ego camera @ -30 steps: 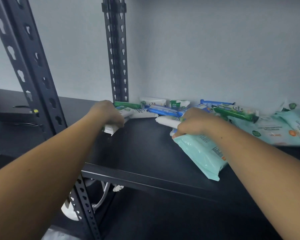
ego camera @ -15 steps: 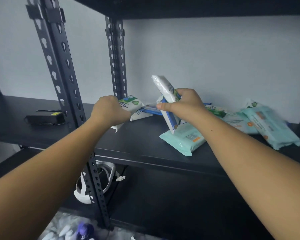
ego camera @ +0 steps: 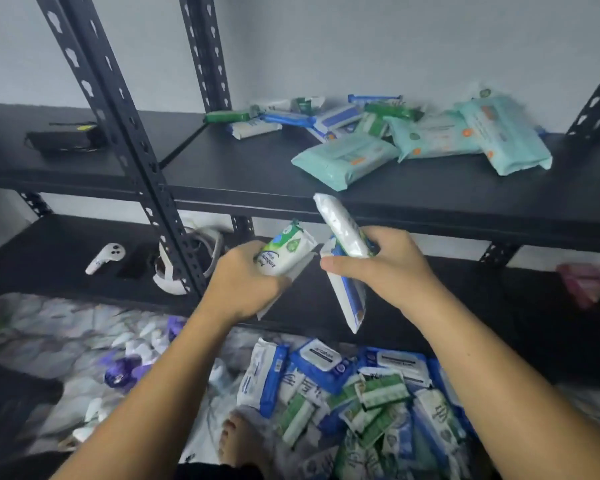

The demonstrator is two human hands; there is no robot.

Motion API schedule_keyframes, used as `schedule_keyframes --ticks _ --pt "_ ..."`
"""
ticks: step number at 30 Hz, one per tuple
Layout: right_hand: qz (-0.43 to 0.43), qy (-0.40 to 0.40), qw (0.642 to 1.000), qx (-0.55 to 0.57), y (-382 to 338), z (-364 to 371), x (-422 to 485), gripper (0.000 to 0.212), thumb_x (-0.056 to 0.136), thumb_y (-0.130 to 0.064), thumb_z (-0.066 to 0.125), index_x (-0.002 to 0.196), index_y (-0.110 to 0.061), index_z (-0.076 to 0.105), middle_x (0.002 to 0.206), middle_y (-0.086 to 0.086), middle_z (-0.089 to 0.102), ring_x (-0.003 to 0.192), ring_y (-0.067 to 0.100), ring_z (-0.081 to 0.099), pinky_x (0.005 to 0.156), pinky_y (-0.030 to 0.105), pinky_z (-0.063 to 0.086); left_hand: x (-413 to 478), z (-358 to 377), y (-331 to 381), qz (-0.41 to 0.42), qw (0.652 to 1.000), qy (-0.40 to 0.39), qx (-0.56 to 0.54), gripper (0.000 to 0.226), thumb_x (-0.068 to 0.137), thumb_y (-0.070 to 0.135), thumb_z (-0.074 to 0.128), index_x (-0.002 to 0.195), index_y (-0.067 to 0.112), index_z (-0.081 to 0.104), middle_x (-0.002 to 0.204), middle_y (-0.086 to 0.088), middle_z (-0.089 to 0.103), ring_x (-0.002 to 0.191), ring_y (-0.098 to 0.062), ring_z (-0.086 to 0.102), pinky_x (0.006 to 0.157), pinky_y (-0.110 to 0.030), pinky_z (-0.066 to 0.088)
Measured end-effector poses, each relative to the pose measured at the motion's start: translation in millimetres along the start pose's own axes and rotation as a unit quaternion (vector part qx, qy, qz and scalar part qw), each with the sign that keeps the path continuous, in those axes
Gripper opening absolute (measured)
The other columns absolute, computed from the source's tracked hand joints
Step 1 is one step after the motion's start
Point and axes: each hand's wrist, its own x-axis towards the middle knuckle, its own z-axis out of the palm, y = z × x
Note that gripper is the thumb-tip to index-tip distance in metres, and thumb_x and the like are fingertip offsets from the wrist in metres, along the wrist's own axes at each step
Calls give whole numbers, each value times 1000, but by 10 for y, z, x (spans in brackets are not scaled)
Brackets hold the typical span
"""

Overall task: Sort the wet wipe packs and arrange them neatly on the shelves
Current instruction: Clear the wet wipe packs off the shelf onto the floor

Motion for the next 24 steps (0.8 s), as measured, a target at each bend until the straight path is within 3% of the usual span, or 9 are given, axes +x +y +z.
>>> schedule_keyframes --ticks 4,7,9,12,15,21,24 --pt "146 -18 989 7 940 262 -98 30 62 -41 91 77 -21 75 72 -8 72 69 10 70 65 30 52 -262 792 -585 -97 992 -80 20 25 68 26 79 88 18 67 77 7 67 73 -13 63 63 -27 50" --pt "247 -10 969 -15 1657 470 -127 32 62 -44 90 78 -21 75 76 -5 73 72 15 70 65 32 54 -382 1322 -1014 -159 978 -126 47 27 65 26 75 89 17 67 75 9 65 77 -17 64 67 -28 52" --pt "288 -4 957 -35 2061 594 -144 33 65 -46 88 84 -21 76 84 -3 75 78 16 71 68 32 55 -432 1595 -1251 -189 968 -152 67 31 69 27 76 96 19 63 78 8 60 82 -18 61 67 -26 45" --pt "331 -14 940 -76 2481 768 -115 42 64 -52 87 89 -20 75 85 0 72 74 14 67 58 27 48 -431 1891 -1554 -241 951 -177 83 39 76 30 79 107 21 58 91 4 55 84 -17 52 70 -24 38" --pt "363 -32 923 -124 2745 967 -53 49 62 -60 83 85 -18 73 80 2 72 71 18 69 57 28 48 -416 2142 -1827 -276 940 -183 84 49 74 28 81 115 12 60 96 -1 59 88 -20 55 72 -27 43" --pt "398 -52 897 -187 3041 1251 65 53 69 -60 80 95 -17 66 80 -1 67 66 16 63 50 27 38 -328 2507 -2133 -303 933 -188 47 46 67 25 87 105 12 64 92 3 64 84 -17 61 73 -29 51" --pt "375 -43 885 -271 3158 1322 54 58 69 -66 77 99 -17 67 86 1 68 72 22 65 56 28 45 -293 2595 -2271 -318 924 -211 32 48 65 31 91 102 18 62 93 2 65 85 -18 62 72 -29 48"
